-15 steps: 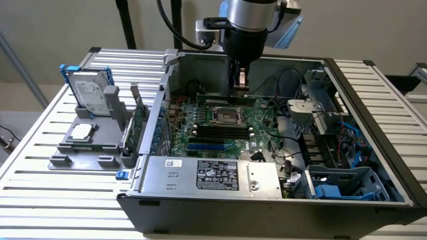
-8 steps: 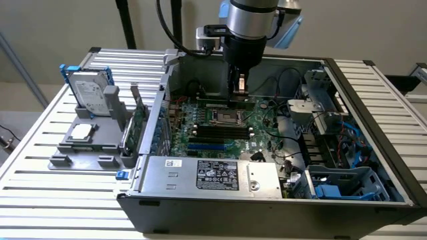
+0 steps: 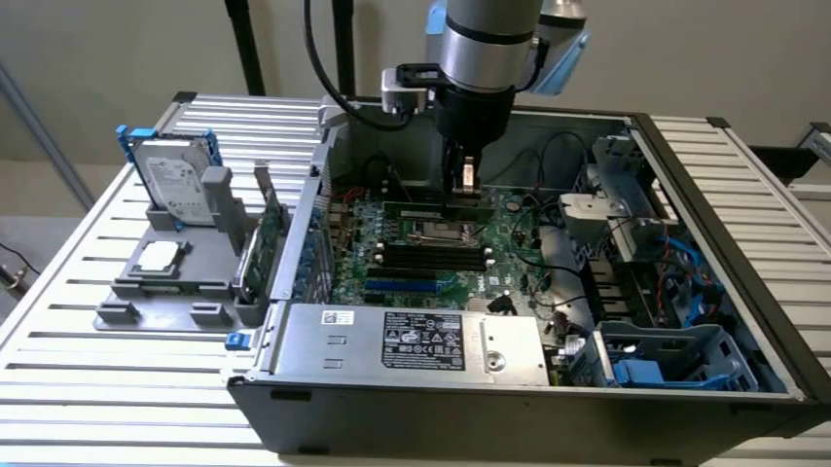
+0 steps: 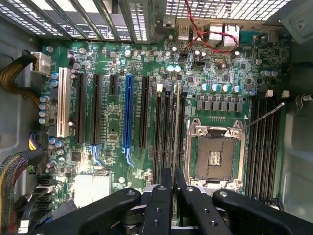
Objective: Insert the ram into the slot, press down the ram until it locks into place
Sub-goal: 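Insert the ram into the slot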
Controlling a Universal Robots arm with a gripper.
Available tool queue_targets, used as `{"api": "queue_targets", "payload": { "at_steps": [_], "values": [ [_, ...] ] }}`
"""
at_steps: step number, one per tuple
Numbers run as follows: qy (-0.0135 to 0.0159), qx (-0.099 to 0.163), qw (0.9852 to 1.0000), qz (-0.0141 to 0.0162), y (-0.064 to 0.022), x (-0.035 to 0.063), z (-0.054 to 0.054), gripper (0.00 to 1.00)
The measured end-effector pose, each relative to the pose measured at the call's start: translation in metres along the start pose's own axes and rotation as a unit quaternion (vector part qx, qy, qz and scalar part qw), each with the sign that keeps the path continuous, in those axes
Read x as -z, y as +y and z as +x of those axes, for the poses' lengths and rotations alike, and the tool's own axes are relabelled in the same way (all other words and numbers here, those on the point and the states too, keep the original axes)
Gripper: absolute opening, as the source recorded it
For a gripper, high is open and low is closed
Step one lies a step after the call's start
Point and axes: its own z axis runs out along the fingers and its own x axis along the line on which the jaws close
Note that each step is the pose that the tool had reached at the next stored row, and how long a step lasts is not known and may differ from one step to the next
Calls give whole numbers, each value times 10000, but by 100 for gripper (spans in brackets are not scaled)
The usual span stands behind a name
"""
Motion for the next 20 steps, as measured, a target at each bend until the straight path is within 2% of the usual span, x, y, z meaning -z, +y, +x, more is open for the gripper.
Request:
{"api": "queue_targets", "payload": {
  "at_steps": [20],
  "values": [
    [7, 0, 10000, 0, -14, -333, 14, 13]
  ]
}}
